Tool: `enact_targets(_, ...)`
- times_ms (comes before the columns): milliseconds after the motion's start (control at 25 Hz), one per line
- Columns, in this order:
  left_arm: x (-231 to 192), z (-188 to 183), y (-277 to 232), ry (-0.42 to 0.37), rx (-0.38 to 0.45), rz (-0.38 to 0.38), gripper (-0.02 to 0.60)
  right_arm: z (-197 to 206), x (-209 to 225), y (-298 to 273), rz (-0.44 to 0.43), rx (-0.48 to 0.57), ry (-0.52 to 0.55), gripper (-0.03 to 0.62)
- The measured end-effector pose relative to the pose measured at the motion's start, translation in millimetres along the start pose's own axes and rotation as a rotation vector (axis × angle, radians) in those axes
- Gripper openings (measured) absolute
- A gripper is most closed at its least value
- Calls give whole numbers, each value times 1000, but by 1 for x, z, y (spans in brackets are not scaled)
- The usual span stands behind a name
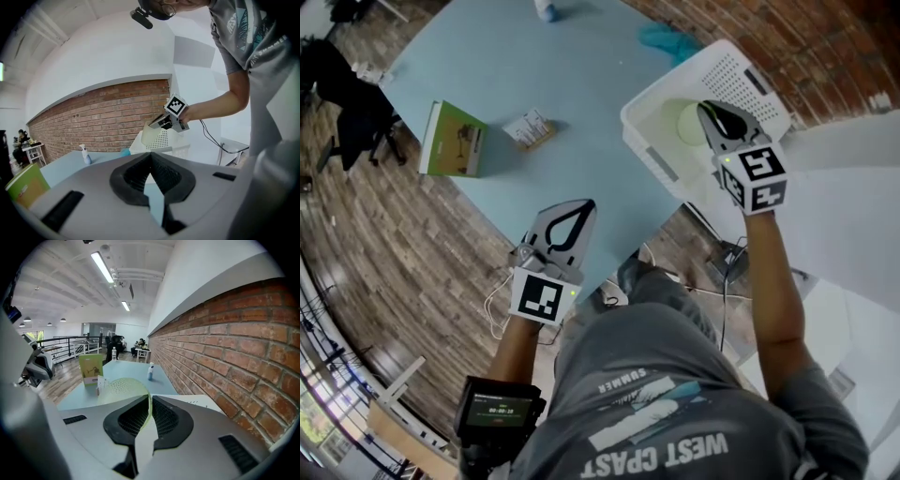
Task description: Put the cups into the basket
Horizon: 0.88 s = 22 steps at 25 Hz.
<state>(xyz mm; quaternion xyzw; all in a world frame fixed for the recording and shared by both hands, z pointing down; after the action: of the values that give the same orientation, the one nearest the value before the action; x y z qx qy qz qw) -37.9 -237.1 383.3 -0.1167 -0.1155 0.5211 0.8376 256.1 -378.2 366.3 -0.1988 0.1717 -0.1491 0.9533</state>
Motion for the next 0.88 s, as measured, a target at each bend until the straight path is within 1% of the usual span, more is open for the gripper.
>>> enact_targets(120,1,1,-5,21,-4,-10,0,10,9,-15,-3,-34,12,37)
enact_targets(240,1,1,-6,13,-5,-16,0,20,13,-31,-9,-70,25,37)
enact_targets(440,2,1,-4,1,-6,-33,0,37,13,-59,-26,-132,47,37)
enact_targets(680,4,7,-3,15,-16,-52,0,64,11,-87,-45,-207,67,37)
enact_targets(880,4,10,-3,26,-21,-64,0,77,9,-110,-59,-263,86,37)
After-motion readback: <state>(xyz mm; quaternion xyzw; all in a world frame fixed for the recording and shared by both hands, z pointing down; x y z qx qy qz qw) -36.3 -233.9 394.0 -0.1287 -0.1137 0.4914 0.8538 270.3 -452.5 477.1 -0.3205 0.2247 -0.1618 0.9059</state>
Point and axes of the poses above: the fingertips, and each gripper's own axes: y backward along the fingers, x to its right, z out of its underside, the point moved 9 cm from there along y, backward along the fingers, and after that the axes turned 12 degrees about z, right-handed, at the moved point
